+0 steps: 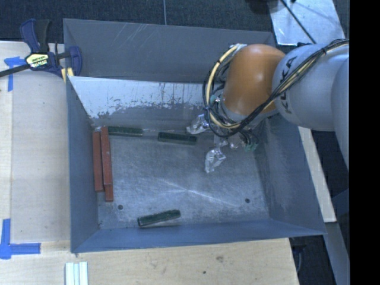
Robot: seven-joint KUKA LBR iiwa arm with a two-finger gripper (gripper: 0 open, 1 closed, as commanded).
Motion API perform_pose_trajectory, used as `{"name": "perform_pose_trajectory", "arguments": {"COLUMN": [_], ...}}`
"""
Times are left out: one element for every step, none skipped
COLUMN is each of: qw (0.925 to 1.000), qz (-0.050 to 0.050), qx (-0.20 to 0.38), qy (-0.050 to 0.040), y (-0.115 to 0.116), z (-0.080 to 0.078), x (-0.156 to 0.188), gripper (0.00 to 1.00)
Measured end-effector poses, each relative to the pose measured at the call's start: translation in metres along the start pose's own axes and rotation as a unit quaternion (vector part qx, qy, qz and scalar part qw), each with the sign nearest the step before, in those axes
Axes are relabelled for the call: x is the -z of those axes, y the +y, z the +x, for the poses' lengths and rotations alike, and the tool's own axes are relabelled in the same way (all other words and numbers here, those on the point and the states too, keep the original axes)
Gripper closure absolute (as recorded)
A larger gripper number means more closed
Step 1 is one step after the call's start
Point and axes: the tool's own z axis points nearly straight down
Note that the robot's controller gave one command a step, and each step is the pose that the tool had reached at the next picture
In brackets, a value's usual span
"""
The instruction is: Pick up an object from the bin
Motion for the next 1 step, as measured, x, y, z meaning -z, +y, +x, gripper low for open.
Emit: {"name": "perform_pose_trajectory", "arguments": {"qw": [0.9995], "qz": [0.003], "qx": [0.029], "qy": [-0.015], "y": [0.0379], "z": [-0.0235], "x": [-0.0066], "gripper": [1.0]}}
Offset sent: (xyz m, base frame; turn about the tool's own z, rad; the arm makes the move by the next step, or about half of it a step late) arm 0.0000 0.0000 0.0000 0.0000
